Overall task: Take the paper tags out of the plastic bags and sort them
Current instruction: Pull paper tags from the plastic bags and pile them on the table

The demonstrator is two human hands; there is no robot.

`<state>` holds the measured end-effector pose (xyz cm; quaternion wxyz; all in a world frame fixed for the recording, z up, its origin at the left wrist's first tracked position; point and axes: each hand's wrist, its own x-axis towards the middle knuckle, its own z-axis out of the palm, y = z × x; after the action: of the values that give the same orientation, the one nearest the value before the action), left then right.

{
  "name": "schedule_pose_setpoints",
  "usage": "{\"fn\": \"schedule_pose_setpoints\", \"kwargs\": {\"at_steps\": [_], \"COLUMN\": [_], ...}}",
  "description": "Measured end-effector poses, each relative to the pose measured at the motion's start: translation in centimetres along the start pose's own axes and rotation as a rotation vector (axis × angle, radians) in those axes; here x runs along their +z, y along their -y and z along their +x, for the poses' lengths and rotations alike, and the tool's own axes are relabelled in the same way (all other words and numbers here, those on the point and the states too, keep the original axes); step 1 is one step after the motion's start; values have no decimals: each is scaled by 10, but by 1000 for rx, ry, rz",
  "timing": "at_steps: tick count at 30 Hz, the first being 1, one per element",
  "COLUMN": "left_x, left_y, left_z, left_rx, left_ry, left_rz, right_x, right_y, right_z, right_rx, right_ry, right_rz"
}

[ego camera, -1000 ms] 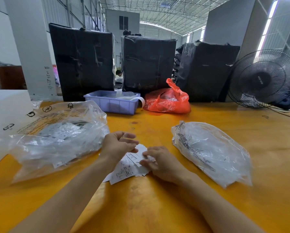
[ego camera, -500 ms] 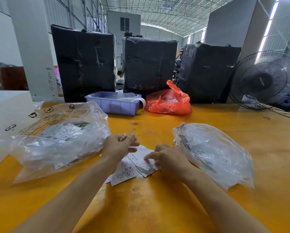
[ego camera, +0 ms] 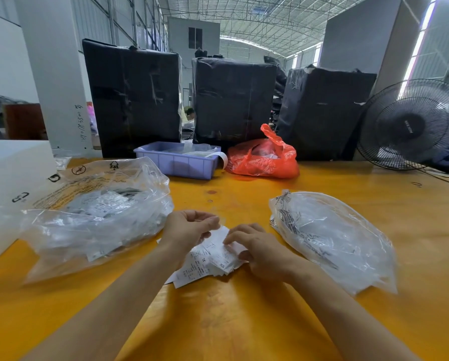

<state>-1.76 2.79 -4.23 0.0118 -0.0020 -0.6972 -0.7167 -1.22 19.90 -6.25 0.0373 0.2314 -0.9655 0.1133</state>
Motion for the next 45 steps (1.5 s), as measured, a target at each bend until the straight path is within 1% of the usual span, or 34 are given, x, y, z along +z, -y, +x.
{"fn": "schedule_pose_setpoints", "kwargs": {"at_steps": [3,6,12,14,18,19,22,23,27,29,32,34,36,40,42,45], "left_x": [0,0,1,1,2,2,3,3,5,7,10,12,15,19,19,19], "left_y": [0,2,2,2,1,0,-1,-1,-5,-5,-4,-2,-1,0,0,0], "left_z": [0,1,2,2,3,2,1,1,-1,-3,-4,-6,-7,-10,-10,-11], "left_rx": [14,16,10,-9,-26,-26,-25,-25,-59,-81,-92,-97,-98,-96,-91,-85], "left_ry": [0,-9,-24,-16,0,1,-4,-6,14,43,68,88,107,113,111,119], "left_rz": [2,-3,-16,-52,-109,-116,-117,-116,-131,-142,-154,-157,-153,-132,-121,-90], "right_x": [0,1,-6,-7,-9,-11,-15,-17,-23,-25,-27,-28,-30,-33,-33,-32], "right_y": [4,10,12,12,8,7,6,7,5,5,8,10,11,15,15,16], "right_z": [0,0,-3,-5,-6,-6,-7,-7,-8,-7,-5,-5,-5,-6,-7,-8], "right_rx": [-7,-3,-4,-10,30,46,76,94,196,286,365,378,373,347,333,321], "right_ry": [33,31,-123,-151,-241,-239,-158,-166,-397,-441,-441,-449,-500,-578,-587,-590], "right_rz": [40,38,170,203,254,284,468,566,1065,1216,1449,1472,1467,1579,1541,1369]}}
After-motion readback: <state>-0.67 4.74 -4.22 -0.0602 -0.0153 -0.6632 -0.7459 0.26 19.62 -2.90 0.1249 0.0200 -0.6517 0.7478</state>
